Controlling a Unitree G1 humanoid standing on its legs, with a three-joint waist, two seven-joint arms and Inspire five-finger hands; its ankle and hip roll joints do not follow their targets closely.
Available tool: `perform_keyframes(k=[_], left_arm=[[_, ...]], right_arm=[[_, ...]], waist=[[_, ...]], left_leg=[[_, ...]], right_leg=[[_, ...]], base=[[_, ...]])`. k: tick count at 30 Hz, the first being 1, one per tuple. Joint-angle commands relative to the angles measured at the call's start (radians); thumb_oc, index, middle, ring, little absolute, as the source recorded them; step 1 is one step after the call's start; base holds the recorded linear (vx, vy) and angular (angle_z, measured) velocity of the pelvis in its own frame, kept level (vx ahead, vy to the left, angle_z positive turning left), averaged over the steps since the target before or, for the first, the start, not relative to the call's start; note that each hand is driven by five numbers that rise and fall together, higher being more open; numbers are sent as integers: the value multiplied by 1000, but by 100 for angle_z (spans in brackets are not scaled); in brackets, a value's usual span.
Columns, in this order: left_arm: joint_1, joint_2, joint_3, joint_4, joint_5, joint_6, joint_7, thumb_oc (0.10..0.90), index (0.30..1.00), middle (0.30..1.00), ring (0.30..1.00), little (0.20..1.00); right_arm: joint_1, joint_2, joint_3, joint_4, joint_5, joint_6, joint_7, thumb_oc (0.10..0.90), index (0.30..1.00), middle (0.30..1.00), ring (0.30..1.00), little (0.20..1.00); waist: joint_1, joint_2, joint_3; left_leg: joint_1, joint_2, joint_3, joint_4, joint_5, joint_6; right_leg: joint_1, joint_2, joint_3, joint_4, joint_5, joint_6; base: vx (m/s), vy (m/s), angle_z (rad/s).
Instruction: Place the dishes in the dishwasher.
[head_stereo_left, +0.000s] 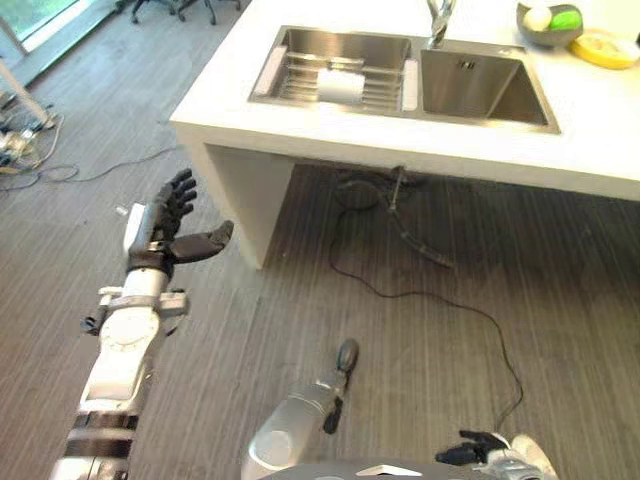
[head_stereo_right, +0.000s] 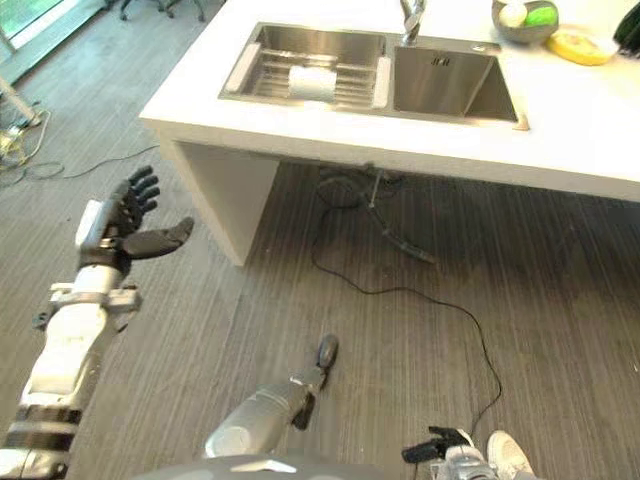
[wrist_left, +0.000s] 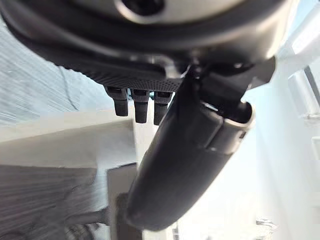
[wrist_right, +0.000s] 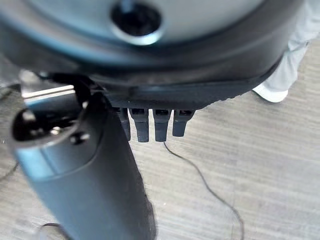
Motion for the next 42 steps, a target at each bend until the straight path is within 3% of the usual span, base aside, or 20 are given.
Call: perform_keyframes(k=[1,2,3,7,8,9,11,12,13,16,20,25,27,30,31,33,35,38,39,42], left_arm=[[-163,49,-29,-43,32,-120,-19,800,900,900,900,900],[-162,51,-29,-43,32,-120,-19,800,900,900,900,900],[-150,61,-10,-87,44,-117,-26,800,900,900,900,900],[-150,61,-10,-87,44,-117,-26,800,900,900,900,900],[-155,91,-11,-157,75,-113,-31,800,900,900,900,900],[-154,89,0,-183,93,-109,-27,800,900,900,900,900],[-154,87,2,-193,98,-111,-25,800,900,900,900,900],[-169,90,-9,-204,105,-121,-29,800,900,900,900,900],[-169,90,-9,-204,105,-121,-29,800,900,900,900,900],[-230,83,-80,-187,163,-136,-23,800,900,900,900,900],[-222,71,-91,-203,163,-139,-43,800,900,900,900,900],[-208,74,-82,-197,169,-130,-28,800,900,900,900,900],[-213,78,-81,-192,173,-127,-25,800,900,900,900,900],[-233,68,-94,-183,157,-129,-16,800,900,900,900,900],[-233,68,-94,-183,157,-129,-16,800,900,900,900,900],[-239,69,-106,-183,149,-132,-7,800,900,900,900,900],[-237,76,-107,-177,161,-130,9,800,900,900,900,900],[-240,77,-113,-174,160,-129,7,800,900,900,900,900],[-233,90,-131,-176,168,-126,-13,800,900,900,900,900],[-236,119,-147,-173,178,-126,-30,800,900,900,900,900]], right_arm=[[13,-5,43,-26,-20,-9,30,800,900,900,900,900],[13,-3,43,-26,-20,-9,31,800,900,900,900,900],[19,12,41,-36,-28,-7,43,800,900,900,900,900],[19,12,41,-36,-28,-7,43,800,900,900,900,900],[10,22,52,-86,-24,-4,67,800,900,900,900,900],[14,23,56,-92,-26,-3,70,800,900,900,900,900],[17,24,58,-95,-24,-3,72,800,900,900,900,900],[18,7,54,-107,-16,-6,75,800,900,900,900,900],[18,7,54,-107,-16,-6,75,800,900,900,900,900],[31,-17,58,-90,-6,-1,78,800,900,900,900,900],[47,-19,51,-81,-11,-2,83,800,900,900,900,900],[97,1,71,-138,-14,-8,84,800,900,900,900,900],[112,-6,71,-164,-16,-10,82,800,900,900,900,900],[104,-23,76,-189,4,-10,66,800,900,900,900,900],[104,-23,76,-189,4,-10,66,800,900,900,900,900],[96,-27,61,-184,15,-8,50,800,900,900,900,900],[105,-19,65,-189,2,-4,56,800,900,900,900,900],[119,-14,60,-200,-6,-5,64,800,900,900,900,900],[157,5,30,-215,2,-2,70,800,900,900,900,900],[179,19,16,-231,11,-2,77,800,900,900,900,900]], waist=[[-3,-22,-40],[-1,-25,-40],[-1,-43,-44],[-1,-43,-45],[-53,7,2],[-57,17,-4],[-61,14,-8],[-75,1,-3],[-75,1,-3],[-104,-14,1],[-103,-33,-22],[-122,-46,-36],[-134,-49,-25],[-132,-42,28],[-132,-42,28],[-131,-46,35],[-131,-34,23],[-152,-15,6],[-204,-1,-17],[-232,2,-1]], left_leg=[[79,49,-117,57,2,-174],[79,48,-114,58,-1,-174],[122,54,-117,54,-31,-158],[121,54,-117,54,-31,-158],[235,106,-157,49,-79,-116],[278,117,-179,20,-81,-109],[299,114,-189,9,-87,-110],[328,112,-212,-4,-98,-127],[328,112,-212,-4,-98,-127],[393,113,-263,-72,-105,-159],[403,112,-285,-119,-85,-178],[427,142,-301,-118,-113,-216],[381,139,-302,24,-144,-239],[223,123,-244,278,-122,-259],[223,123,-244,278,-122,-259],[186,198,-211,247,-133,-247],[207,218,-274,201,-124,-263],[257,227,-306,124,-137,-273],[309,212,-278,41,-132,-264],[320,181,-244,37,-151,-242]], right_leg=[[-147,-171,-32,-58,117,78],[-150,-173,-30,-50,112,79],[-181,-186,-30,100,152,121],[-182,-186,-30,101,152,121],[-348,-202,-70,535,309,185],[-412,-227,-98,558,287,167],[-425,-243,-108,490,267,155],[-413,-251,-95,286,204,131],[-413,-251,-95,286,204,131],[-427,-238,13,-19,282,160],[-364,-242,2,-88,301,157],[-335,-231,-7,-91,274,133],[-331,-235,-19,-82,249,121],[-306,-245,-19,-87,239,99],[-306,-245,-19,-87,239,99],[-294,-273,-14,-93,230,114],[-300,-282,19,-74,225,124],[-316,-295,45,-40,212,134],[-354,-333,78,9,231,152],[-381,-361,116,12,274,170]], base=[[159,47,-65],[238,98,-32],[238,98,-32],[149,81,21],[499,269,10],[499,269,11],[252,-26,50],[273,-91,65],[271,-160,56],[247,-154,118],[123,-103,86],[162,-153,36],[59,-100,-11],[-89,13,13],[-44,97,3],[10,185,12],[36,261,-12],[22,371,-62],[-42,449,-30],[-143,458,-33]])
